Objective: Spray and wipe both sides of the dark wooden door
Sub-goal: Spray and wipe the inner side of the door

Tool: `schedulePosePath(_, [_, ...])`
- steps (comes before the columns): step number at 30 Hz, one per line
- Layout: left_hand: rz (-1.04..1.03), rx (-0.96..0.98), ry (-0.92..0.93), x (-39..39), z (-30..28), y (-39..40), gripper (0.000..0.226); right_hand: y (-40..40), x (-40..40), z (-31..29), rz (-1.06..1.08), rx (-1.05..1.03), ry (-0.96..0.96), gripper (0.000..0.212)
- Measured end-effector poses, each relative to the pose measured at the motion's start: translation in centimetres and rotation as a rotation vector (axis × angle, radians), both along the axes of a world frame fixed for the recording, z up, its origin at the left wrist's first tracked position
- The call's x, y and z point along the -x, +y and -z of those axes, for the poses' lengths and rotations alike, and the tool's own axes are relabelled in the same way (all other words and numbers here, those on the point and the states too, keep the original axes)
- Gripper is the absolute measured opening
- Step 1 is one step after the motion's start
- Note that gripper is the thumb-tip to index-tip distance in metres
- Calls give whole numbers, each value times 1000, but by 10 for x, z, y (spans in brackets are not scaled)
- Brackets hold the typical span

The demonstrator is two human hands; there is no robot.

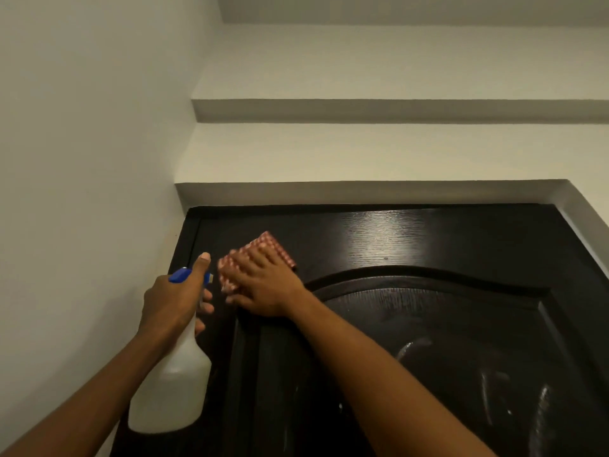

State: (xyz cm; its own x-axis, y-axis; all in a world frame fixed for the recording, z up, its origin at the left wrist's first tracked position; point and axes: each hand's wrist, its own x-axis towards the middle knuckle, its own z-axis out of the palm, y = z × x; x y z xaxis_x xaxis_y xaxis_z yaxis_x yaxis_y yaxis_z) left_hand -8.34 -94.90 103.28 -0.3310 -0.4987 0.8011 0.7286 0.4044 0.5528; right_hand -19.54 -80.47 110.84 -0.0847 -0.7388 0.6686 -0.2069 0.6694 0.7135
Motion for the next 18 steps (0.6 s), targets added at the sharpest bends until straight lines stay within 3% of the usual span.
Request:
schedulePosePath(2, [-13,-15,-16,-3,4,-3,57,9,4,18,-3,-81,24,67])
schedulePosePath(4, [-14,-24,-33,-6,5,-7,55,35,0,19,-40,40,42,64])
schedulePosePath(9, [16,-12,-65,-16,4,-17,59,135,8,-19,-27,1021,43,64])
schedulePosePath(11, [0,-7,-72,-20,6,-22,60,139,7,-22,-74,1203,-51,68])
schedulePosePath(14, [-4,0,-86,-25,8,-29,62,86,-1,-6,-155,1040,-57,69])
schedulePosePath(18, [-49,-7,-80,-32,10,-32,61,7,0,45,-154,268,-53,66])
